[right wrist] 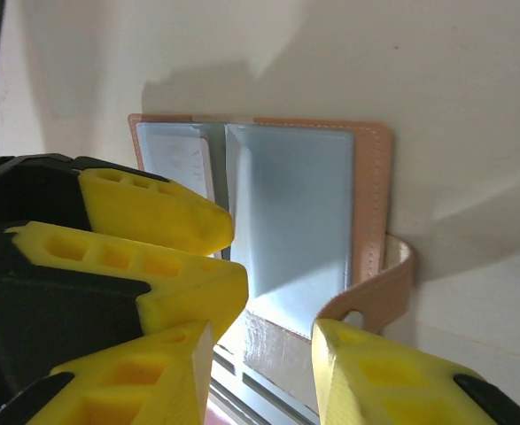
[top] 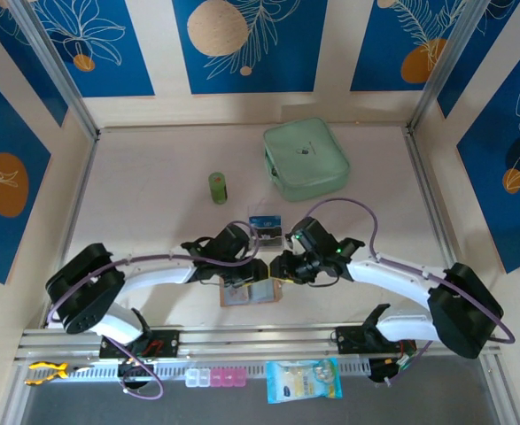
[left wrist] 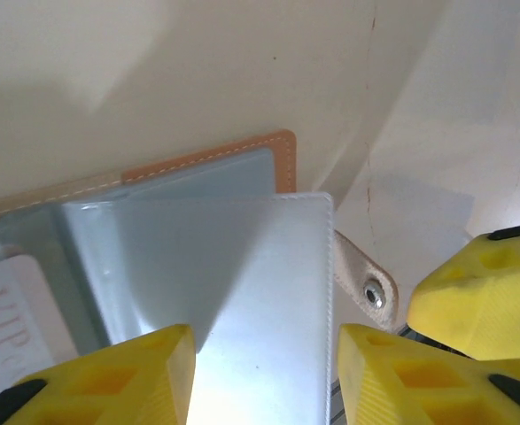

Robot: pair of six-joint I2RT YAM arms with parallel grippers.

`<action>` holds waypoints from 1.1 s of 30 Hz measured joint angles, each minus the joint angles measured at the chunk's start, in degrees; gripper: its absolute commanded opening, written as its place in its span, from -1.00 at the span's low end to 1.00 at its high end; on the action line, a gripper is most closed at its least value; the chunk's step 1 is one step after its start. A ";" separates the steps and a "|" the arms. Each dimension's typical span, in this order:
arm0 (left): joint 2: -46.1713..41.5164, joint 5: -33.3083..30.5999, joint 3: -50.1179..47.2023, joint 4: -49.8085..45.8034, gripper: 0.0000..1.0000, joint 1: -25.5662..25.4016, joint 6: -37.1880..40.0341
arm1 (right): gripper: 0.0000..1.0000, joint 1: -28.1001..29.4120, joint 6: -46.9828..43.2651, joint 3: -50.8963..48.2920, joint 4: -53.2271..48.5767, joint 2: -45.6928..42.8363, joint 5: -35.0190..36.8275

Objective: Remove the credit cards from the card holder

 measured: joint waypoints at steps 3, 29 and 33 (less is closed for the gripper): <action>1.44 0.28 0.07 1.62 -0.04 -0.07 -0.52 | -0.24 -0.59 0.00 -0.59 -0.37 -1.49 -0.02; 0.81 0.17 -1.92 6.62 -0.02 -0.13 -2.34 | -0.22 -1.77 -0.79 0.50 -2.95 -2.89 -1.62; -4.20 -1.25 -4.04 5.46 -0.03 -0.11 -2.36 | -0.22 -0.92 -0.76 2.32 -3.08 -1.36 -1.75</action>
